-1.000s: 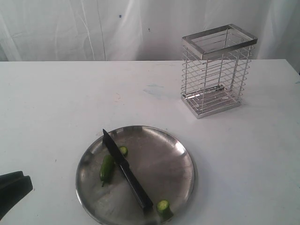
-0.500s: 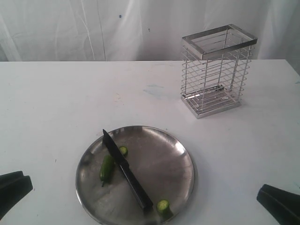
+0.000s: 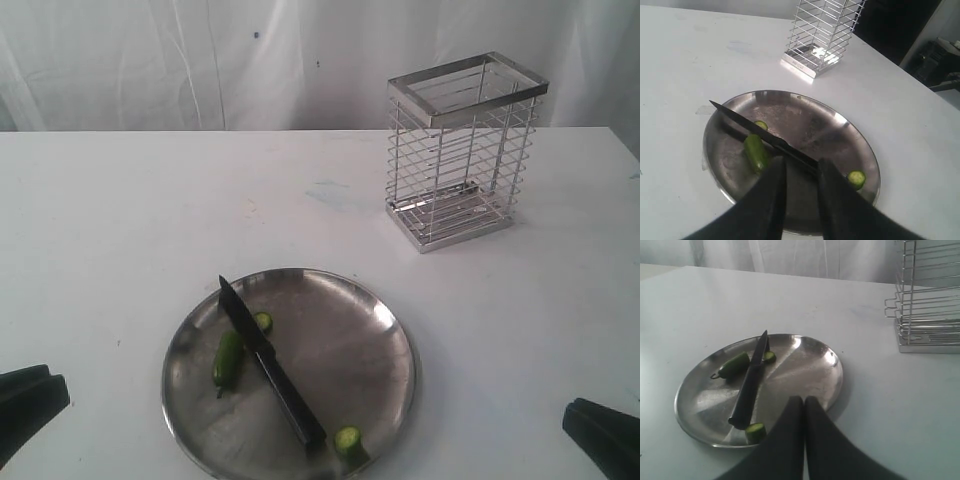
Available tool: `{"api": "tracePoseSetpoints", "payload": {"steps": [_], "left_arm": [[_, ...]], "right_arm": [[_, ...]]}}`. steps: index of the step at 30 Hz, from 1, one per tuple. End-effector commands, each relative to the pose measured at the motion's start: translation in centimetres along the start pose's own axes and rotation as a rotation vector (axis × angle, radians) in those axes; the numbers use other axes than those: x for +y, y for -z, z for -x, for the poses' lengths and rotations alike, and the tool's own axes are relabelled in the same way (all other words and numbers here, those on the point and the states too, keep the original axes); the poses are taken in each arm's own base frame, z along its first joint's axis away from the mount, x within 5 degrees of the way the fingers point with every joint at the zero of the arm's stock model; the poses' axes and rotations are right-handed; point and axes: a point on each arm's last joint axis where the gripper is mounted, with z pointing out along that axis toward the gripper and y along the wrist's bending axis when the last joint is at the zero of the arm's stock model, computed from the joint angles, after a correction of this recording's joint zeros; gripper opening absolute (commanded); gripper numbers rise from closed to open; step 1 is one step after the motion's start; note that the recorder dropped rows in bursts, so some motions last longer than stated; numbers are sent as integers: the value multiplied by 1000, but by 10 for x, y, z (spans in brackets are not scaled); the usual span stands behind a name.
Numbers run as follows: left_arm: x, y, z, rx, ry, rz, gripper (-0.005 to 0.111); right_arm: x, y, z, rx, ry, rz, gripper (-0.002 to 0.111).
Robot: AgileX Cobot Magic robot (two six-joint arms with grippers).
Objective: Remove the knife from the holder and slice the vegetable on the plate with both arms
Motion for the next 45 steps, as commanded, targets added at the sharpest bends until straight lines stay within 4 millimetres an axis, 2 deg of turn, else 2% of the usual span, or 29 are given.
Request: {"api": "tracePoseSetpoints", "payload": {"steps": [1, 21, 28, 31, 35, 37, 38, 39, 44, 45], "left_arm": [[-1, 1, 0, -8, 21, -15, 28], [-1, 1, 0, -8, 21, -15, 28], [-6, 11, 5, -117, -61, -19, 28], [-2, 17, 4, -140, -149, 52, 28], [4, 21, -7, -47, -34, 120, 28], [11, 25, -17, 37, 52, 202, 28], [21, 30, -24, 83, 120, 326, 28], [24, 32, -25, 84, 127, 372, 28], [29, 32, -15, -122, -80, 381, 28], [28, 32, -17, -105, -94, 376, 28]], "right_arm": [[-2, -1, -2, 6, -6, -37, 0], [-2, -1, -2, 6, -13, -34, 0], [-2, -1, -2, 6, -13, -34, 0], [-2, -1, -2, 6, -13, -34, 0], [-2, -1, -2, 6, -13, -34, 0], [-2, -1, -2, 6, -13, -34, 0], [-2, -1, -2, 6, -13, -34, 0], [-2, -1, -2, 6, -13, -34, 0], [-2, -1, -2, 6, -13, -34, 0], [-2, -1, -2, 6, -13, -34, 0]]}}
